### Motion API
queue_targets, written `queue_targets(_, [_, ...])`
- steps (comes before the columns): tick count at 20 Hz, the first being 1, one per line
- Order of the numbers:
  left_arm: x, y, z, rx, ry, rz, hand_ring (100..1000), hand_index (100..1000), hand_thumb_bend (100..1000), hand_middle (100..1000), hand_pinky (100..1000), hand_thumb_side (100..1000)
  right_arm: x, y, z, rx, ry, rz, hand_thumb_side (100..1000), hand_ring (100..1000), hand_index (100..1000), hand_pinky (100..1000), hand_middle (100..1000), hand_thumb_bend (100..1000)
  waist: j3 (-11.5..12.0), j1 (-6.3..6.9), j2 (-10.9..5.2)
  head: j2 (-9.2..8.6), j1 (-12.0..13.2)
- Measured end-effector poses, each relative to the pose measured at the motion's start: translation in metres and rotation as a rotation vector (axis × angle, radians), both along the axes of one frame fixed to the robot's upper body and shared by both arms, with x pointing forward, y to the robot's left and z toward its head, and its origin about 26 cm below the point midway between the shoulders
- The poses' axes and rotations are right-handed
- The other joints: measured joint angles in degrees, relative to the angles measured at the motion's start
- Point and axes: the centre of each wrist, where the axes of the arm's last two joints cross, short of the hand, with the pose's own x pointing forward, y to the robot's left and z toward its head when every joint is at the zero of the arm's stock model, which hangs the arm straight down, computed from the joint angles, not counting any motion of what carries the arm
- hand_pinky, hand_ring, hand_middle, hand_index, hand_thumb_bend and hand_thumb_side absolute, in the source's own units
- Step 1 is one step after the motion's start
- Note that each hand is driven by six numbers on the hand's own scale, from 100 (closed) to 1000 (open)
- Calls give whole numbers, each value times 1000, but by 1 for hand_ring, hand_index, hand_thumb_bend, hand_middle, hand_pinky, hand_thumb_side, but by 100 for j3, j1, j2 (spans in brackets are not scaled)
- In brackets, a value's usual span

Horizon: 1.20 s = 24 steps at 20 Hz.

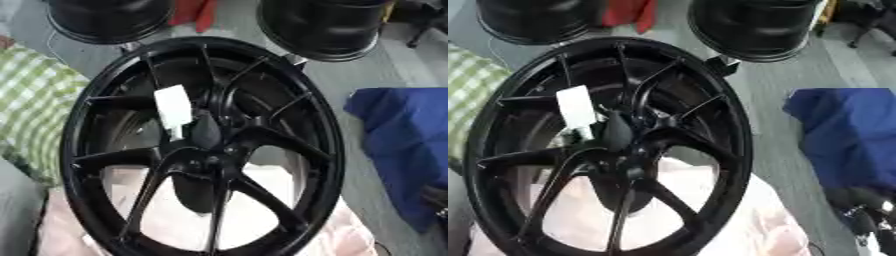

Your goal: Pull the pin out of the wheel hub.

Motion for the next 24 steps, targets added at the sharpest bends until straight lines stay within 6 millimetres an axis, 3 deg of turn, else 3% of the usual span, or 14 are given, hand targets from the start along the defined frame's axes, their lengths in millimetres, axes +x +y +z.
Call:
queue_targets(6, [-2,-20,23,80,-71,35,597,856,221,564,889,497,0,0,0,2,6,-1,411,820,762,822,657,124,-5,34,0,63,2])
queue_targets(14, [7,-56,71,384,-210,-42,630,862,228,600,872,473,-2,-1,-1,-10,19,-4,411,820,762,822,657,126,-6,178,-49,157,-25])
queue_targets(19, [10,-80,100,645,-228,-100,706,862,255,655,865,494,-3,-1,-1,-27,25,4,412,820,761,822,657,126,-57,230,-74,195,-21])
queue_targets(24, [10,-84,151,1198,-100,-251,764,866,280,705,867,559,-2,0,-1,-31,32,21,414,820,761,822,657,126,-136,205,-75,195,40])
